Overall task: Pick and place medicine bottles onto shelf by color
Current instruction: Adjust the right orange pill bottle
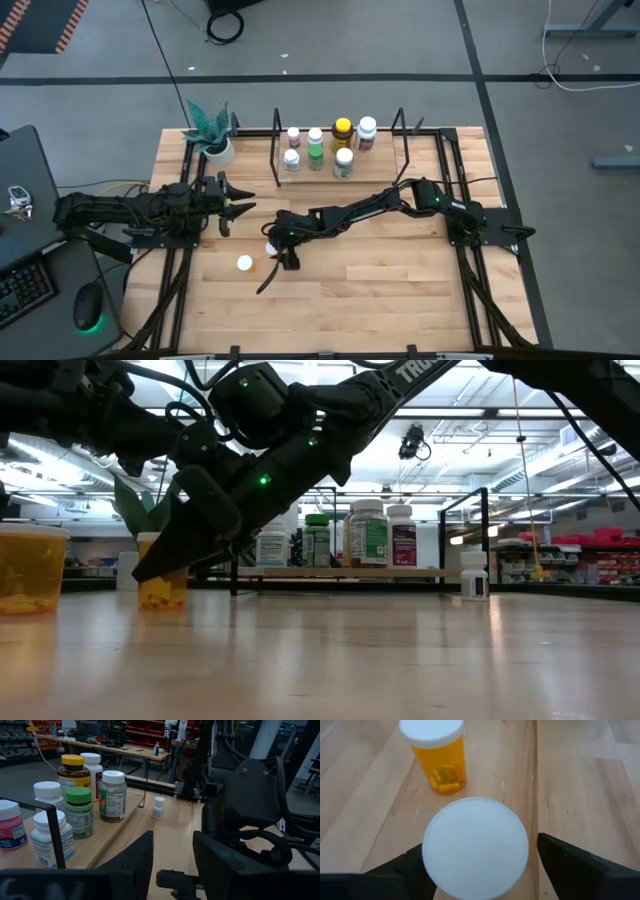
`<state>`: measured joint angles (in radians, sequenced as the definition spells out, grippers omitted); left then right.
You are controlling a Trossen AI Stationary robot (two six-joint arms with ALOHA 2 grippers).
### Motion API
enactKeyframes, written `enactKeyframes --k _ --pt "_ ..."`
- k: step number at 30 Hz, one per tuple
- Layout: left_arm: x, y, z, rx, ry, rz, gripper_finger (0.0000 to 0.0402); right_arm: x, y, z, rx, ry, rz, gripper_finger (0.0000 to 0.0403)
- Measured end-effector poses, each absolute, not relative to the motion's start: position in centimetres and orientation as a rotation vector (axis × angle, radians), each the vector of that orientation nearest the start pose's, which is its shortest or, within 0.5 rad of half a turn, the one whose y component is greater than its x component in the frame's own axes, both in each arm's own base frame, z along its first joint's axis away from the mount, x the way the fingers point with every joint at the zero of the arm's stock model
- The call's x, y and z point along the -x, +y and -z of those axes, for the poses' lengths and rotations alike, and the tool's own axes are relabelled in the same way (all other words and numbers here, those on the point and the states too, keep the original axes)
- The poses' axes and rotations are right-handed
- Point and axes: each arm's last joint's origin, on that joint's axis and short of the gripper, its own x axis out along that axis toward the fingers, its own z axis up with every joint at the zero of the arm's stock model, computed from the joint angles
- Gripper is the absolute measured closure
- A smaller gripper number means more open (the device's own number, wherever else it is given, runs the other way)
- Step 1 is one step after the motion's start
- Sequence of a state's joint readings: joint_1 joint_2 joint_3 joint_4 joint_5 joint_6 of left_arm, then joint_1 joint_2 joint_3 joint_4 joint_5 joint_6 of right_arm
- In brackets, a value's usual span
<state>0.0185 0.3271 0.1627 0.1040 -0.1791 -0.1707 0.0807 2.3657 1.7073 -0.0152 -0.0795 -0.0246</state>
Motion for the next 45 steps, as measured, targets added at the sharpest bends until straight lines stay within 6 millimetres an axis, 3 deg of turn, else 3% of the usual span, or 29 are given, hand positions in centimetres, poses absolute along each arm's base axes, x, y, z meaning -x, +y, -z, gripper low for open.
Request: enactKeyframes --k 11,45 --pt "-11.7 0.7 -20.2 0.166 0.043 -0.202 0.025 -51.3 3.5 -12.5 -0.006 0.679 -0.138 0.0123" --pt "-11.7 0.7 -20.2 0.165 0.044 -0.202 0.0257 -50.9 2.3 -12.2 -0.024 0.743 -0.141 0.0168"
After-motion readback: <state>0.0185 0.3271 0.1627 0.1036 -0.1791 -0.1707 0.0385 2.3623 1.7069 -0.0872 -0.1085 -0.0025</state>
